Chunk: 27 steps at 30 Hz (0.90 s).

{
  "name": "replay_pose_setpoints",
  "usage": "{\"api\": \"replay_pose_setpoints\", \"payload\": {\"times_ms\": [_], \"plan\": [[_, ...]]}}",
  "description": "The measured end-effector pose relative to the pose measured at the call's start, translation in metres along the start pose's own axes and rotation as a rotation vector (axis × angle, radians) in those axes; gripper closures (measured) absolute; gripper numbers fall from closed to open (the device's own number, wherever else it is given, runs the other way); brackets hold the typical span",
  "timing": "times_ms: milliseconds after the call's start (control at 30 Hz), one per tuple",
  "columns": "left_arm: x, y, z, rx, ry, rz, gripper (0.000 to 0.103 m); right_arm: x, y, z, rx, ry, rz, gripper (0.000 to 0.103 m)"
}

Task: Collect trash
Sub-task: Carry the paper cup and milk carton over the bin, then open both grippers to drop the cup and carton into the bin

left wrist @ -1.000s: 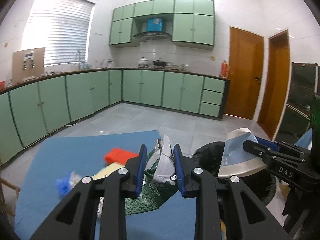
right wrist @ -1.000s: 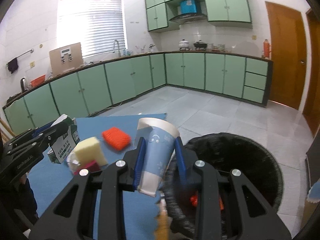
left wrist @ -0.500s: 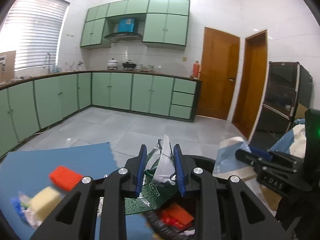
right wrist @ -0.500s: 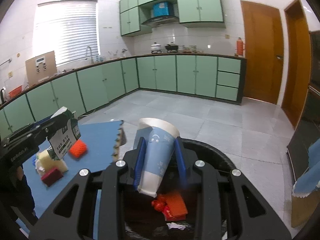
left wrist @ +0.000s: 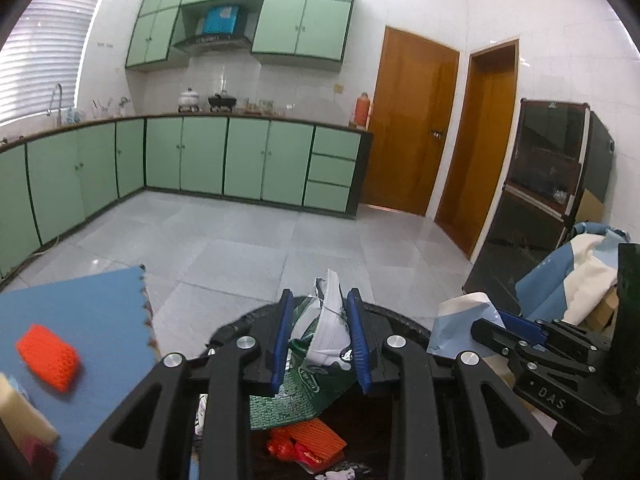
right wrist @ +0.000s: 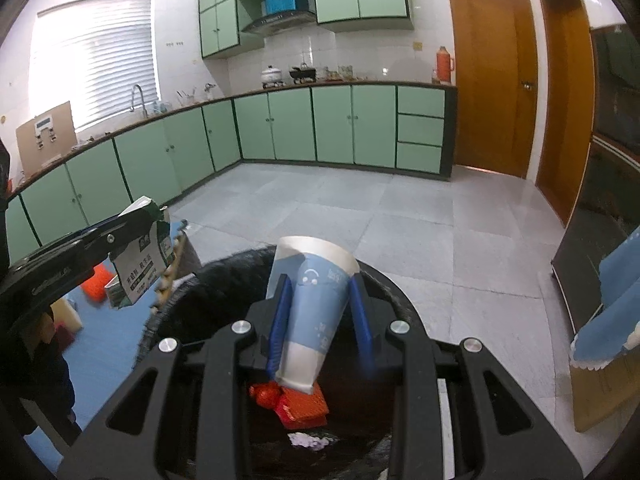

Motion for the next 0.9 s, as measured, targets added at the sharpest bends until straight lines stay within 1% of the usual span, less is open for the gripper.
{"api": "replay_pose_setpoints", "payload": {"times_ms": [100, 167, 267, 300, 333, 367, 400, 433, 467, 500, 533, 567, 600, 667, 700, 733, 800, 900], "plan": [[-0.005, -0.008, 0.017, 0.028, -0.006, 0.009, 0.076, -0.01, -0.009, 0.014, 0.025, -0.012, 0.001, 0.074], [-0.009, -0.011, 0.029, 0.048, -0.015, 0.019, 0.076, -0.013, -0.014, 0.024, 0.047, -0.014, -0.002, 0.072], [-0.012, -0.017, 0.04, 0.084, -0.027, 0.026, 0.075, -0.016, -0.019, 0.034, 0.063, -0.033, -0.012, 0.065], [-0.012, -0.019, 0.042, 0.091, -0.03, 0.022, 0.067, -0.018, -0.023, 0.037, 0.072, -0.035, -0.011, 0.062], [-0.011, -0.02, 0.043, 0.098, -0.039, 0.016, 0.059, -0.021, -0.026, 0.039, 0.079, -0.036, -0.005, 0.049], [-0.01, -0.021, 0.042, 0.099, -0.04, 0.01, 0.051, -0.023, -0.027, 0.039, 0.08, -0.041, 0.0, 0.042], [-0.008, -0.02, 0.041, 0.098, -0.037, 0.008, 0.051, -0.026, -0.029, 0.039, 0.076, -0.052, 0.006, 0.042], [-0.006, -0.02, 0.04, 0.1, -0.038, 0.006, 0.05, -0.027, -0.029, 0.038, 0.076, -0.053, 0.008, 0.04], [-0.003, -0.021, 0.037, 0.102, -0.036, 0.0, 0.05, -0.027, -0.029, 0.038, 0.076, -0.057, 0.011, 0.03], [-0.002, -0.019, 0.037, 0.102, -0.033, -0.007, 0.05, -0.028, -0.029, 0.035, 0.065, -0.068, 0.019, 0.025], [0.001, -0.019, 0.033, 0.1, -0.029, -0.018, 0.049, -0.029, -0.029, 0.031, 0.05, -0.077, 0.03, 0.016], [0.006, -0.019, 0.029, 0.097, -0.022, -0.027, 0.046, -0.029, -0.028, 0.027, 0.037, -0.077, 0.041, 0.012], [0.011, -0.017, 0.025, 0.093, -0.012, -0.032, 0.043, -0.027, -0.027, 0.024, 0.03, -0.075, 0.047, 0.012], [0.021, -0.016, 0.011, 0.08, 0.01, -0.037, 0.038, -0.021, -0.027, 0.017, 0.025, -0.074, 0.056, 0.008], [0.025, -0.017, 0.005, 0.076, 0.018, -0.036, 0.036, -0.015, -0.025, 0.012, 0.023, -0.073, 0.06, 0.008], [0.031, -0.018, -0.004, 0.071, 0.029, -0.033, 0.035, -0.009, -0.023, 0.008, 0.018, -0.066, 0.062, 0.008], [0.043, -0.02, -0.021, 0.063, 0.061, -0.032, 0.031, 0.003, -0.019, -0.001, 0.005, -0.038, 0.068, 0.007], [0.067, -0.028, -0.051, 0.06, 0.111, -0.048, 0.029, 0.03, -0.017, -0.012, -0.011, -0.002, 0.068, 0.007]]}}
Point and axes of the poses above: each gripper's, at about its wrist camera, not at the fingertips, and z roughly the way its jaws point, x to its left, y to its top, the point moved 9 cm from there along z, roughly the way its jaws point, and after that the axes turned 12 degrees about z, right-handed, at the moved point
